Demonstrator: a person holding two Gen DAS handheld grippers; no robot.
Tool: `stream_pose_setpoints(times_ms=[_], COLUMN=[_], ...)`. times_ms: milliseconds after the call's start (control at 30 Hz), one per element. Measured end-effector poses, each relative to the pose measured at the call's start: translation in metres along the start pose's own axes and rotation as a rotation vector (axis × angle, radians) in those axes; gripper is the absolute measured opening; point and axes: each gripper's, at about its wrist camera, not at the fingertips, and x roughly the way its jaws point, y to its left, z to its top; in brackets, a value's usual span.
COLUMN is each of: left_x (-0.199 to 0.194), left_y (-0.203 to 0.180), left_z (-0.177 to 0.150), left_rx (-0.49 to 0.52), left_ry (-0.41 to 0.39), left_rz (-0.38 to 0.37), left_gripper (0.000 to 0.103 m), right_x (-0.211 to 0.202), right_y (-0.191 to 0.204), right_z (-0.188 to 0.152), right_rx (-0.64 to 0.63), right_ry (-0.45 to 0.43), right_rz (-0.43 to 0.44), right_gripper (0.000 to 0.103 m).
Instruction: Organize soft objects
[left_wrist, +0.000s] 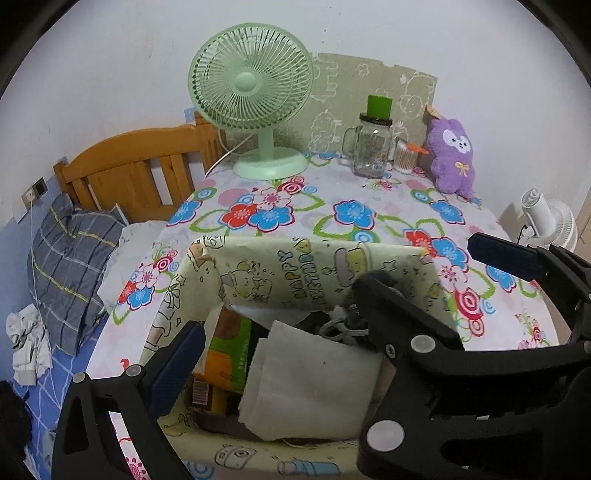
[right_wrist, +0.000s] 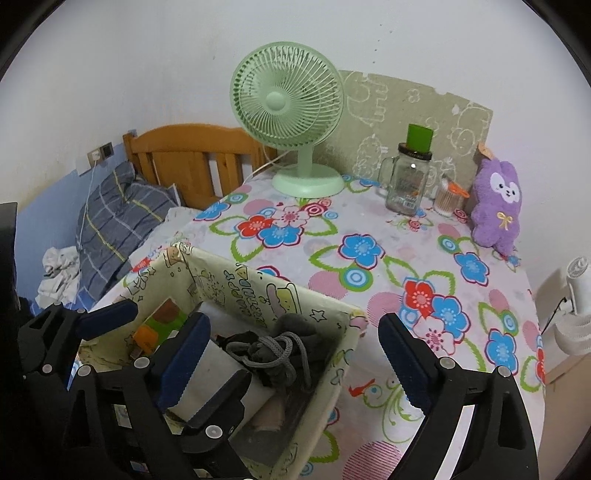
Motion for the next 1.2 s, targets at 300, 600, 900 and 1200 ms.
stream_pose_setpoints(times_ms=[300, 600, 900, 1200], left_x=[-0.019, -0.048, -0.079, -0.109], left_y=[-0.010, -0.030, -0.050, -0.073], left_z=[-0.001, -0.002, -0.004, -0.007], left_rx=[0.008, 0.040, 0.047, 0.071], left_ry=[-0.021, -0.079, -0.129, -0.177], left_rz=[-0.012, -0.019, -0.029, -0.035], left_gripper=[0.103, 0.103, 0.103, 0.103], right_x=[-0.026, -0.063, -0.107, -0.159], right_y=[-0.006, -0.020, -0.046, -0.066], right_z=[-0.006, -0.015, -0.030, -0.047], right_rx=[0.031, 0.093, 0.194, 0.240], right_ry=[-0.029, -0.078, -0.126, -0.208], right_rz=[-0.011, -0.054, -0.129, -0.196], right_gripper=[0.094, 0.094, 0.099, 0.101])
